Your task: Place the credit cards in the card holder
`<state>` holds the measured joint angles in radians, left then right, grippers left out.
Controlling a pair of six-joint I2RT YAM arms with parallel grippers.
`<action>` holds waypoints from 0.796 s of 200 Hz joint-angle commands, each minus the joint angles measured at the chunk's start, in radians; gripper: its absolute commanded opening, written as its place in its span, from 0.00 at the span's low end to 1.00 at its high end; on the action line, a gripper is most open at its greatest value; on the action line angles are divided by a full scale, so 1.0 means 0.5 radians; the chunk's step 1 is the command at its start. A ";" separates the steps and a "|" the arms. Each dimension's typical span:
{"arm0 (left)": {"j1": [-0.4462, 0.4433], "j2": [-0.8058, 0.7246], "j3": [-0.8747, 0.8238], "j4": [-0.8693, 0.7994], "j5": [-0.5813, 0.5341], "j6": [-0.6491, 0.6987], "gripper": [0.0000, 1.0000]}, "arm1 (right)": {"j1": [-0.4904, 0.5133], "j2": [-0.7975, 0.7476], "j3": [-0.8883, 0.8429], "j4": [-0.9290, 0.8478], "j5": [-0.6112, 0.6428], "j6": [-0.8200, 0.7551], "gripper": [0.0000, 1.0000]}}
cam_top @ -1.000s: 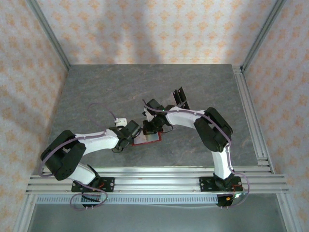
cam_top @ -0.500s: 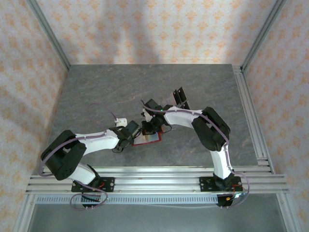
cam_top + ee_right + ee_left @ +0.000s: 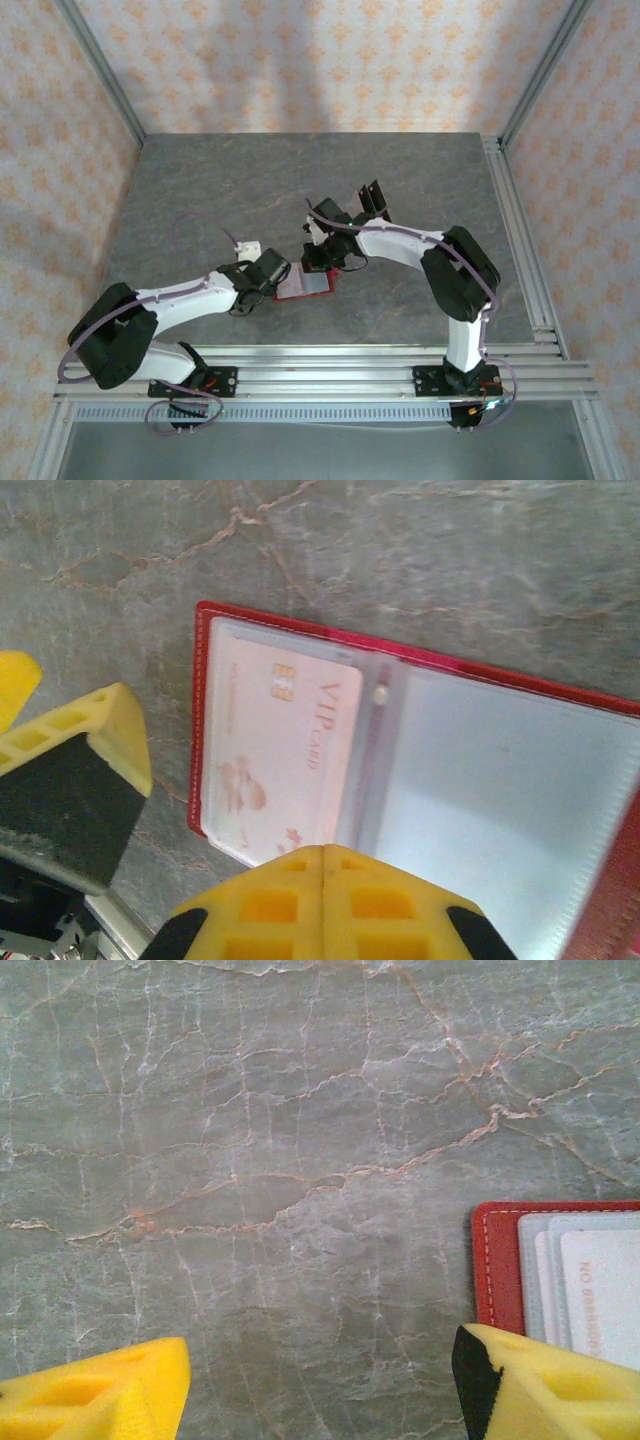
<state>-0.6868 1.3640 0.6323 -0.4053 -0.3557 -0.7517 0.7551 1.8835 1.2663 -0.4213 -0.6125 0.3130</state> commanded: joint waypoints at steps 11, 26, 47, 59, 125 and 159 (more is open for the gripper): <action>-0.018 0.053 0.105 0.023 0.025 0.097 0.71 | -0.034 -0.005 -0.117 0.076 0.078 0.037 0.03; -0.045 0.097 0.131 0.066 0.030 0.125 0.71 | -0.041 0.011 -0.142 0.104 0.087 0.049 0.03; -0.074 0.156 0.156 0.102 0.028 0.138 0.71 | -0.051 0.028 -0.166 0.119 0.097 0.052 0.03; -0.080 0.190 0.159 0.107 0.030 0.132 0.71 | -0.058 0.025 -0.187 0.129 0.104 0.052 0.03; -0.099 0.248 0.099 0.059 -0.048 0.042 0.71 | -0.087 -0.004 -0.247 0.162 0.114 0.060 0.03; -0.099 0.252 0.076 0.077 -0.037 0.022 0.71 | -0.086 -0.069 -0.232 0.133 0.105 0.060 0.10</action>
<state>-0.7269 1.4784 0.6910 -0.3542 -0.3309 -0.7147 0.7162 1.8896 1.1519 -0.3534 -0.5823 0.3389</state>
